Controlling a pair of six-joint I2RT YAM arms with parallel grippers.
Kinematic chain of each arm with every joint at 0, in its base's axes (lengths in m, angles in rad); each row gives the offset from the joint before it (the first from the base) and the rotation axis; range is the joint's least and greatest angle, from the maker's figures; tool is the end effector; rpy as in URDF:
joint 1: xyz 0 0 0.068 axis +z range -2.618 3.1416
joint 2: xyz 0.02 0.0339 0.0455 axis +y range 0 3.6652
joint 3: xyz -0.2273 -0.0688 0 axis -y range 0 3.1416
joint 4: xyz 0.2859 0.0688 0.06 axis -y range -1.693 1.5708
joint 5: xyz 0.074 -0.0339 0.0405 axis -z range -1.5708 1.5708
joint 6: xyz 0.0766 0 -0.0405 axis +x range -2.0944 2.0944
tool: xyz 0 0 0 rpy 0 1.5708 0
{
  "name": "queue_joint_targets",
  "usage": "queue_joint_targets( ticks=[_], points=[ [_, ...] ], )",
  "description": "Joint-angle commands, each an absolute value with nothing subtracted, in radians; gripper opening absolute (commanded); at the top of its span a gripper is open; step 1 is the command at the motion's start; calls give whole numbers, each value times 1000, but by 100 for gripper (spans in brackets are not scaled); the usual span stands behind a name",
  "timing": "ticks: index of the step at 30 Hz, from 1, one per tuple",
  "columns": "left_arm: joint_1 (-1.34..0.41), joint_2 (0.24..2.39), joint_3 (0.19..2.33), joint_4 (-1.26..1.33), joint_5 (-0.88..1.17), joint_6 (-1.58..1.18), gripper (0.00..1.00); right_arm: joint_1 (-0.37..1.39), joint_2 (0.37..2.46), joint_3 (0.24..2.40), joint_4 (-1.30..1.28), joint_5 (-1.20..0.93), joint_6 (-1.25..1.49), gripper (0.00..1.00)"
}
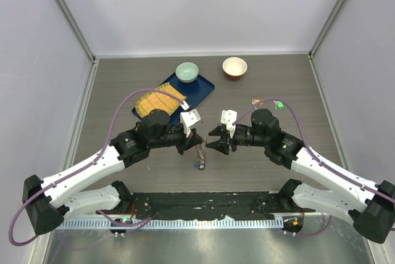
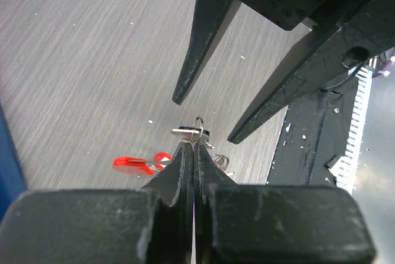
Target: Put the keys on the keyring
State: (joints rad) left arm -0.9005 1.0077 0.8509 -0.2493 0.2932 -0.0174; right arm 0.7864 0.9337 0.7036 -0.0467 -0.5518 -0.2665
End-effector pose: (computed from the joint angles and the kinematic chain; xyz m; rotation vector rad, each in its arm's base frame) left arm 0.1850 -0.2690 0.2621 1.0604 1.7751 -0.8728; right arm 0.1911 0.2483 0.2514 -1.2737 1.4029 0.8668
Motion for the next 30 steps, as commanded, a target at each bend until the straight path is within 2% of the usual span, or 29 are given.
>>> queue_joint_targets(
  ticks=[1, 4, 10, 17, 30],
  points=[
    [-894, 988, 900, -232, 364, -5, 0, 792, 925, 747, -26, -589, -284, 49],
    [-894, 989, 902, -230, 385, -5, 0, 793, 930, 749, -26, -601, -285, 47],
    [-894, 991, 900, -225, 387, -5, 0, 790, 951, 758, -44, -629, -285, 33],
    [-894, 977, 891, -207, 380, -5, 0, 792, 962, 761, -63, -627, -291, 1],
    [-894, 835, 769, -9, 170, -81, 0, 793, 945, 727, -38, -554, -275, 1]
  ],
)
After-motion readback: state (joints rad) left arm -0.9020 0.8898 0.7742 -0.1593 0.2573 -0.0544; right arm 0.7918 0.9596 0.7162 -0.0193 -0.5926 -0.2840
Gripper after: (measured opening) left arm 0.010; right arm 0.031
